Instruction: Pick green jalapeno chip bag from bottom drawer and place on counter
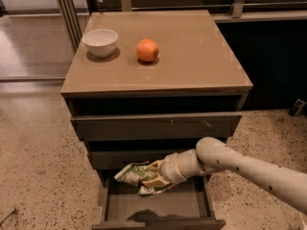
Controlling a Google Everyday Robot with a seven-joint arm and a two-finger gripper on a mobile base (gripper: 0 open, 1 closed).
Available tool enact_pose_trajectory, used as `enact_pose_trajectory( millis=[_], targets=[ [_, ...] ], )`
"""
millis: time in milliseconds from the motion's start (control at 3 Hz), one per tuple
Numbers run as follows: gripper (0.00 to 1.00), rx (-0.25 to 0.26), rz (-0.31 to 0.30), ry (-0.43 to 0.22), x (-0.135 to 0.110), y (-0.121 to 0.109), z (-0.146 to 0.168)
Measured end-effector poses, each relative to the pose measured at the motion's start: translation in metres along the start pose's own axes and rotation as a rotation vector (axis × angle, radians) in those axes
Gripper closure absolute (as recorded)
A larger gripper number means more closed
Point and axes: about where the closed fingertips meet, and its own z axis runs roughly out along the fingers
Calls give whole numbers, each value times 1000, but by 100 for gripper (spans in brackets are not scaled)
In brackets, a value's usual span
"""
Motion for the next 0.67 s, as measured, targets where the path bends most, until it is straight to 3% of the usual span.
enact_pose_trajectory(
  millis=[333, 667],
  targets=[
    [100, -41, 13, 57, -18, 33, -1],
    [100, -41, 13, 57, -18, 33, -1]
  ],
)
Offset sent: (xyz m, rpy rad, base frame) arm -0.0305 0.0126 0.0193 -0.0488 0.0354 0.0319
